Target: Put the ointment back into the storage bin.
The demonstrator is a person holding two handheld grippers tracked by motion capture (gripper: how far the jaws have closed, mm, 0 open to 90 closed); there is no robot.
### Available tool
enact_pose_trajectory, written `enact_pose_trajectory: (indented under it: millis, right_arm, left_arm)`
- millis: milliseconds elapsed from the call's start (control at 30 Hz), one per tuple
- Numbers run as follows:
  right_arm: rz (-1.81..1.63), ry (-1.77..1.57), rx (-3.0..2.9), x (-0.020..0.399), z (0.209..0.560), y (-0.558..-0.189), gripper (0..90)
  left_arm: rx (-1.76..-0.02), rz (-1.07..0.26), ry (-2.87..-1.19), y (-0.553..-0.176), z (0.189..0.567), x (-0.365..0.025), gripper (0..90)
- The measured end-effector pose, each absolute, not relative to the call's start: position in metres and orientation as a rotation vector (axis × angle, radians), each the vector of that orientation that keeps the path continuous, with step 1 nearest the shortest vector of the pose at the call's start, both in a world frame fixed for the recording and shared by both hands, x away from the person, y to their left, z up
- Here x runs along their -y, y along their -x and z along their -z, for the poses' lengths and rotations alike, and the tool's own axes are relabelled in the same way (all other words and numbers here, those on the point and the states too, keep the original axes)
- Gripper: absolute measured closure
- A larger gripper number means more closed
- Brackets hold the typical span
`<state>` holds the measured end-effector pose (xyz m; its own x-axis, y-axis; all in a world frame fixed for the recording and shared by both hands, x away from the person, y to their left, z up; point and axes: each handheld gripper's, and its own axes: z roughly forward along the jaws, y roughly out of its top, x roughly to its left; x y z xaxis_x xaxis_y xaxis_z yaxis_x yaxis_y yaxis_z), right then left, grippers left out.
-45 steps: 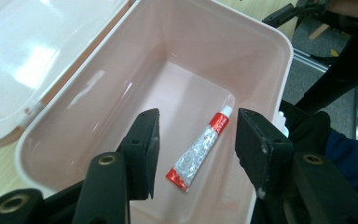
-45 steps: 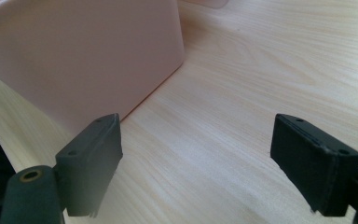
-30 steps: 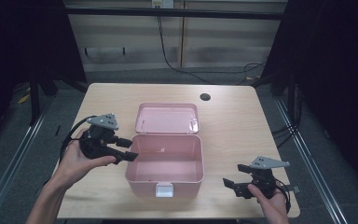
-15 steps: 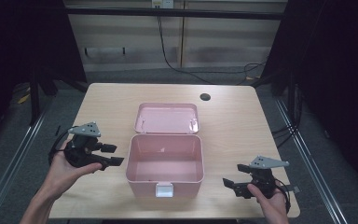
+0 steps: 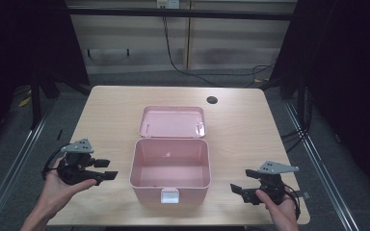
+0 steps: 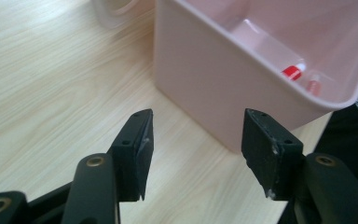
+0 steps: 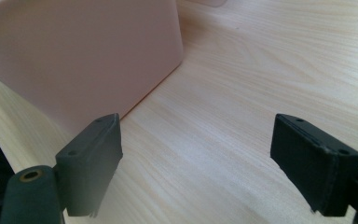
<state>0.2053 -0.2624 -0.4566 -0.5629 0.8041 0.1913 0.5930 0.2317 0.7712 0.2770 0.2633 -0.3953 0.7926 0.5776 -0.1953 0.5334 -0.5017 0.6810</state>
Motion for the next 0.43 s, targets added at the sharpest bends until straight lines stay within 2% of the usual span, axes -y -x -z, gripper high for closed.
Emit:
enact_pose_trajectory:
  millis: [433]
  right_arm:
    - [-1.127,-1.332,-2.316,0.259,0.466,-0.208,18.9]
  left_arm:
    - [-0.922,-0.088,-2.215,-0.272,0.436,-0.272,38.4]
